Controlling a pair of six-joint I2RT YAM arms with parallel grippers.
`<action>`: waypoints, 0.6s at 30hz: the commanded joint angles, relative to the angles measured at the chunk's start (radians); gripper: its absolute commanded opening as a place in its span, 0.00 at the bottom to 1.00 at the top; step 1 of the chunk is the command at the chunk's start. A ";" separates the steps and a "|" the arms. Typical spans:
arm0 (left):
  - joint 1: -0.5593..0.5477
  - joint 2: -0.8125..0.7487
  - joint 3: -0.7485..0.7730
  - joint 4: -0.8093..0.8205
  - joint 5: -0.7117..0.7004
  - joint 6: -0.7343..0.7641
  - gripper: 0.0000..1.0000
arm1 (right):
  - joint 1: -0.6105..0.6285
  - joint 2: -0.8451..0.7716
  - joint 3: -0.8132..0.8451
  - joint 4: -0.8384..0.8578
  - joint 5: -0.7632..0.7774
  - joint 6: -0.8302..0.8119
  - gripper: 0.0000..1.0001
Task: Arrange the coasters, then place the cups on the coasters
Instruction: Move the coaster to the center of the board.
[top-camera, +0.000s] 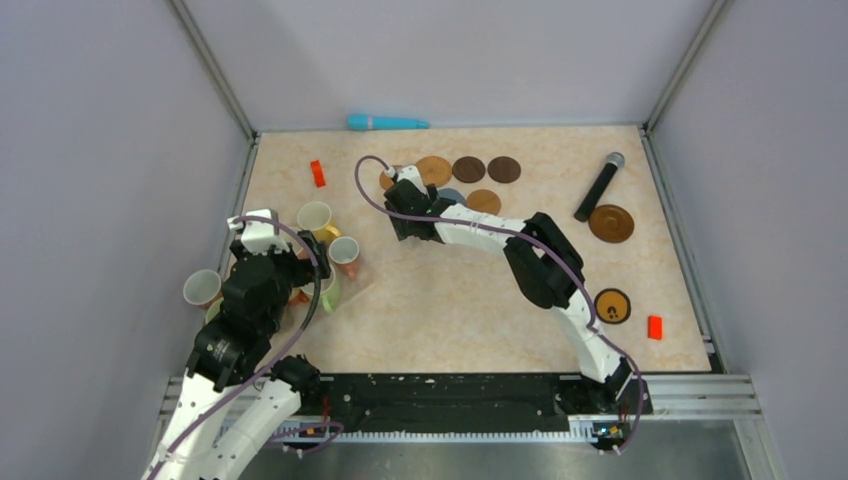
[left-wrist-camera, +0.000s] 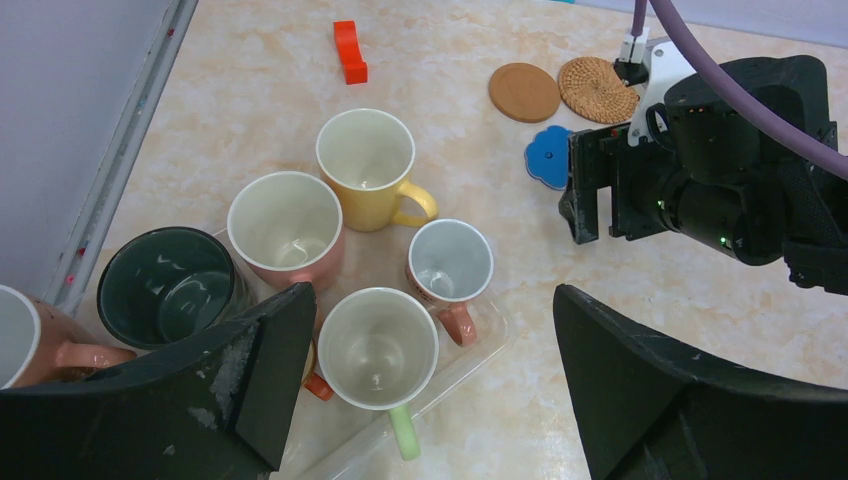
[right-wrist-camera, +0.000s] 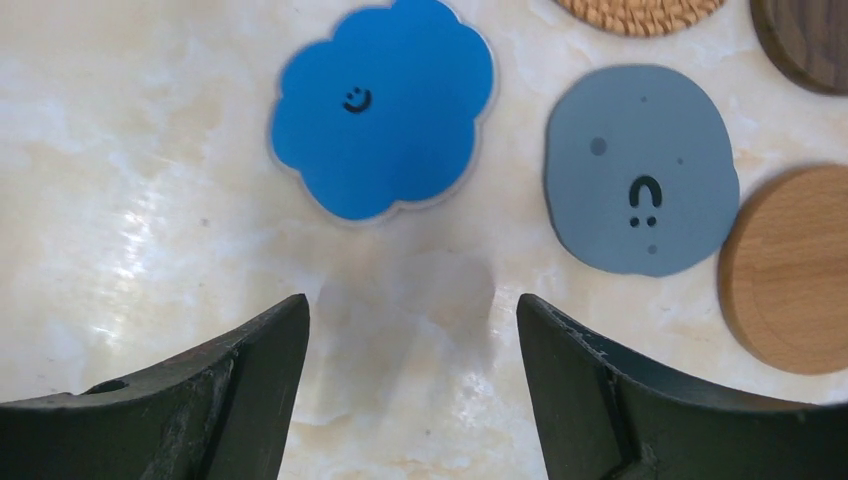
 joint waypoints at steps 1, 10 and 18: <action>-0.001 -0.010 -0.005 0.041 -0.007 0.000 0.93 | 0.017 0.039 0.094 0.050 0.006 -0.004 0.77; -0.002 -0.007 -0.005 0.042 -0.005 0.000 0.93 | 0.015 0.146 0.198 0.011 0.098 -0.016 0.78; -0.001 -0.005 -0.006 0.044 -0.003 0.002 0.93 | -0.011 0.122 0.172 -0.043 0.174 0.024 0.78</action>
